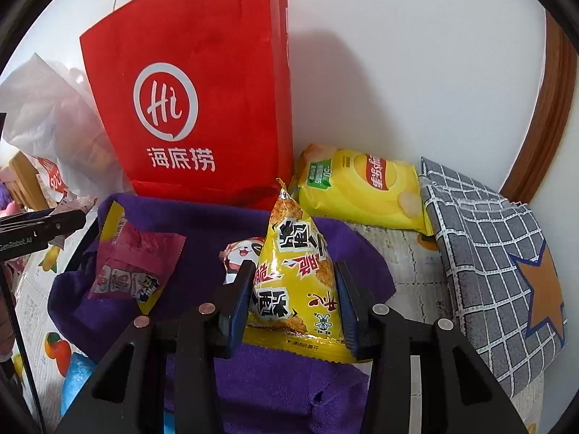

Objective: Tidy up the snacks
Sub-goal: 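Carry the white packet and yellow triangular bag over the purple towel with both tools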

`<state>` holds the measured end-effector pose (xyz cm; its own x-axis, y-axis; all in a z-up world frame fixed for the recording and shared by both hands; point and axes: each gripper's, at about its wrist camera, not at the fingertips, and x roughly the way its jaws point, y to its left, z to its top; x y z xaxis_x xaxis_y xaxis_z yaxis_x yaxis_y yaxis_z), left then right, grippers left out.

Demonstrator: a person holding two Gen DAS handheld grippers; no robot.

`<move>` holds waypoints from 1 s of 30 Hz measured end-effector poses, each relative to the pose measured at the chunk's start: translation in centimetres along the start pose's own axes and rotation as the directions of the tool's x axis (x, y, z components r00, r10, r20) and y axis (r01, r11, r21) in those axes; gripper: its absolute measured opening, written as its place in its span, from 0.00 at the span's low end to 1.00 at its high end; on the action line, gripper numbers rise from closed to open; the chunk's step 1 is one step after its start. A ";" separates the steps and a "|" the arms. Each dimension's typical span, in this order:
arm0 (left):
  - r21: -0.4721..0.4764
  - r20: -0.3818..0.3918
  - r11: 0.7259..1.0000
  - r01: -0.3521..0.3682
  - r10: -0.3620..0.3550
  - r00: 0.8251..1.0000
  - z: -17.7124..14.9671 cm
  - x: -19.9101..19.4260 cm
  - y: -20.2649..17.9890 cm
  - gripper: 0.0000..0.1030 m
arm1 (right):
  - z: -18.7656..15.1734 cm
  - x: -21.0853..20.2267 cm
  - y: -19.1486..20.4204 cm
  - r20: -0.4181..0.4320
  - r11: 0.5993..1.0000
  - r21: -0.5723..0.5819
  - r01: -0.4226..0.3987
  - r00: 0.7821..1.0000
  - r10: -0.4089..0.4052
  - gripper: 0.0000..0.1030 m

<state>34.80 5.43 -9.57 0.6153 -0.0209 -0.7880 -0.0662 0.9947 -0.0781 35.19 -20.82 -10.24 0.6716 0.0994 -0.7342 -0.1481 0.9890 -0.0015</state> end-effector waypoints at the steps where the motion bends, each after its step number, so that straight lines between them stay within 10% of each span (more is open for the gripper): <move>1: -0.001 -0.003 1.000 -0.002 0.002 1.000 0.0 0.1 0.0 0.55 | 0.0 0.1 0.0 -0.002 1.000 -0.001 0.000 1.000 0.000 0.42; 30: 0.002 -0.075 1.000 -0.025 0.025 0.997 -0.5 2.1 -0.1 0.55 | -0.5 1.4 0.5 -0.084 0.999 -0.043 -0.012 0.996 0.009 0.42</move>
<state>35.73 5.19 -11.52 0.5532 -0.0033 -0.8330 -0.0803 0.9951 -0.0573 35.71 -20.28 -11.58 0.6071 0.0983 -0.7885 -0.1876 0.9820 -0.0220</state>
